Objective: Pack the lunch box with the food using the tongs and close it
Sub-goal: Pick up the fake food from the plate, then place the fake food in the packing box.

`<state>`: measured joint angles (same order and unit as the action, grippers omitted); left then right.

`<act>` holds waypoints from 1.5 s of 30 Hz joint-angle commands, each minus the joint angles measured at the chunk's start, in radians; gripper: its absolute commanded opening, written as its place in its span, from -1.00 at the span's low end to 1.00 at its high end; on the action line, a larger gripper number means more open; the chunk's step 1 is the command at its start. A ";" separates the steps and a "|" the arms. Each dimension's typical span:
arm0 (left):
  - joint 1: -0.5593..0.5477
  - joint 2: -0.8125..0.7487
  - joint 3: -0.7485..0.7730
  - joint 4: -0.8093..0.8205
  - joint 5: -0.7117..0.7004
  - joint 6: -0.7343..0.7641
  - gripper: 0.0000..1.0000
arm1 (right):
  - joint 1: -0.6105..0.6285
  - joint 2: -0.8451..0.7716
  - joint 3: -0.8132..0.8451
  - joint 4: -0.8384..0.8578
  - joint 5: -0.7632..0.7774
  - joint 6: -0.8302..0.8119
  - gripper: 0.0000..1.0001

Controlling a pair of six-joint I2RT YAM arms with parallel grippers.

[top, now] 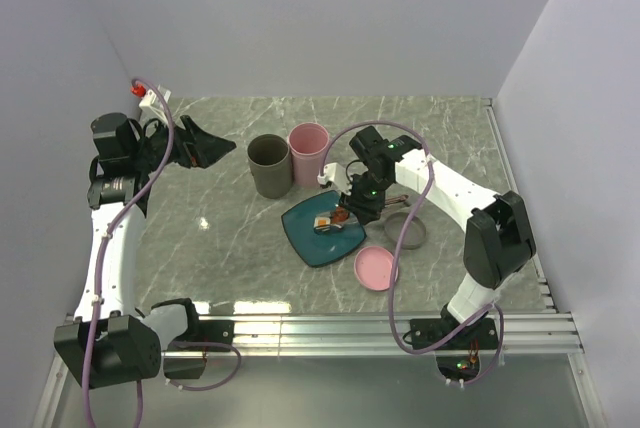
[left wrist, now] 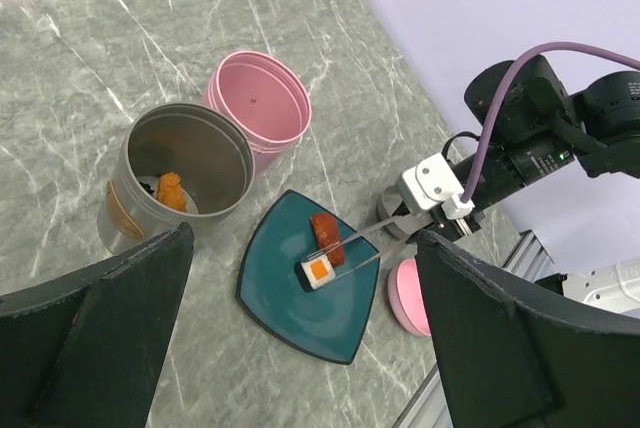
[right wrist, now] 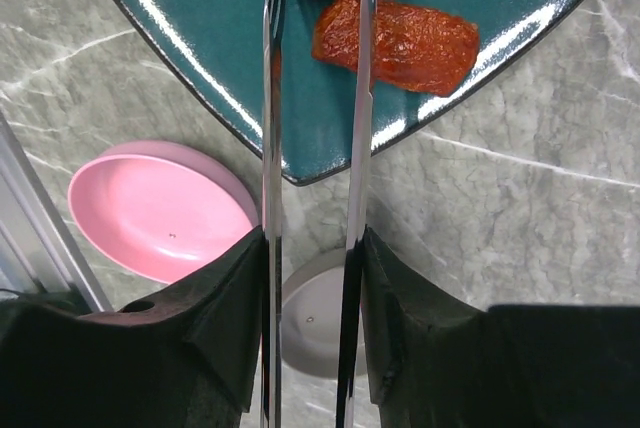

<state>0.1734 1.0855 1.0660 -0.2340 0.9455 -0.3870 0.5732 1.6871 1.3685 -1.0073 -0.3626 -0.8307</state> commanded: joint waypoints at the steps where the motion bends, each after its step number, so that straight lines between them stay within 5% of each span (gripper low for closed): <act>1: 0.003 0.001 0.006 0.044 0.021 -0.009 0.99 | 0.007 -0.023 0.044 -0.017 -0.019 -0.001 -0.32; 15: 0.003 0.005 0.012 0.050 0.029 -0.010 0.99 | -0.036 -0.063 0.447 -0.079 -0.110 0.132 -0.47; 25: 0.003 0.002 0.006 0.052 0.029 -0.015 0.99 | -0.114 0.167 0.826 -0.108 -0.058 0.191 -0.48; 33: 0.003 -0.001 -0.003 0.045 0.022 -0.009 0.99 | -0.127 0.233 0.822 -0.079 -0.053 0.191 -0.46; 45: 0.002 0.001 0.000 0.047 0.024 -0.013 0.99 | -0.127 0.240 0.799 -0.067 -0.045 0.191 0.07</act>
<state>0.1734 1.0950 1.0660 -0.2218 0.9531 -0.4049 0.4488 1.9617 2.1647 -1.1076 -0.4049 -0.6437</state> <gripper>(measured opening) 0.994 0.528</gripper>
